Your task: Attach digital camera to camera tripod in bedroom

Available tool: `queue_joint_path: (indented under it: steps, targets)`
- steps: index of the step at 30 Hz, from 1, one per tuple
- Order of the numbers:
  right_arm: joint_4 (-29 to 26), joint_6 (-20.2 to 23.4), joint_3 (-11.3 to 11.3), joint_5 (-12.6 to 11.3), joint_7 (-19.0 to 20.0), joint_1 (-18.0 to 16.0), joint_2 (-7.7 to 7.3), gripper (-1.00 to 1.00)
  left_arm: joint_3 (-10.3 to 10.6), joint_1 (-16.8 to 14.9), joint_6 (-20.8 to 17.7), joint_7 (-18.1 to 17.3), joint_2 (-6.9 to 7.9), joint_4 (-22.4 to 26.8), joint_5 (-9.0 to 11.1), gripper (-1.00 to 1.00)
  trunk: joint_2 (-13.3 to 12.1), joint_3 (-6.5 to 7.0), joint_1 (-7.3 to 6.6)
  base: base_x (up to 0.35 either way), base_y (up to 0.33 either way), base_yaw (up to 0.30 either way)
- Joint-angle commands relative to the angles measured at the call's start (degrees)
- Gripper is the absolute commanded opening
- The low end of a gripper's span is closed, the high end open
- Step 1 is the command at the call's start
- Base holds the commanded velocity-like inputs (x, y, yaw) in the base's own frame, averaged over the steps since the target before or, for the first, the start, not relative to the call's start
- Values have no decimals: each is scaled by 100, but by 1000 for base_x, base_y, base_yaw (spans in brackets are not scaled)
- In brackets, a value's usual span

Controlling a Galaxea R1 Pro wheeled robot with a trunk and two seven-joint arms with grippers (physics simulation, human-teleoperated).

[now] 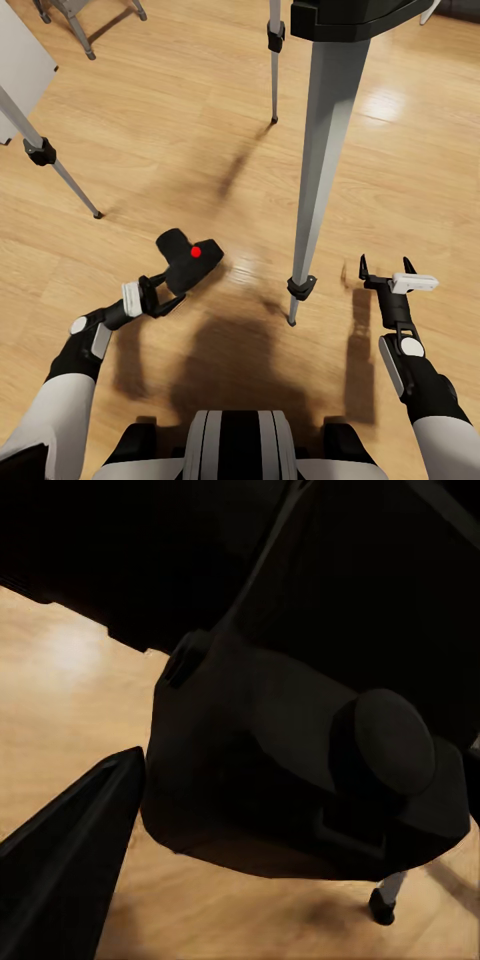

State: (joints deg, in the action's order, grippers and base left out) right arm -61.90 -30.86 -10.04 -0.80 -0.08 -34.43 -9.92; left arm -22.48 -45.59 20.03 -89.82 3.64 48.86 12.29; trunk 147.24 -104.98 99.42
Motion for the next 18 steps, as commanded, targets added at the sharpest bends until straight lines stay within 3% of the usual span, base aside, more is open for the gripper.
queue_joint_path:
  steps: [1, 5, 14, 18]
  targets:
    - [3, -16, 2, -8, -1, -2, -1, 100, -63, -3, -1, -18, 13, -14, 60, -100, 1, -2, -1, 0, 0, 0]
    - [3, -16, 2, -8, -1, -2, -1, 100, -317, -3, -568, -18, 54, -44, 165, -100, 1, -2, -1, 0, 0, 0]
    - [3, -16, 2, -8, -1, -2, -1, 100, -1127, -5, -3107, -18, 121, -9, 231, -100, 1, -2, -1, 0, 0, 0]
    - [3, -16, 2, -8, -1, -2, -1, 100, -1335, -7, -3923, -18, 172, 189, 220, -100, 1, -2, -1, 0, 0, 0]
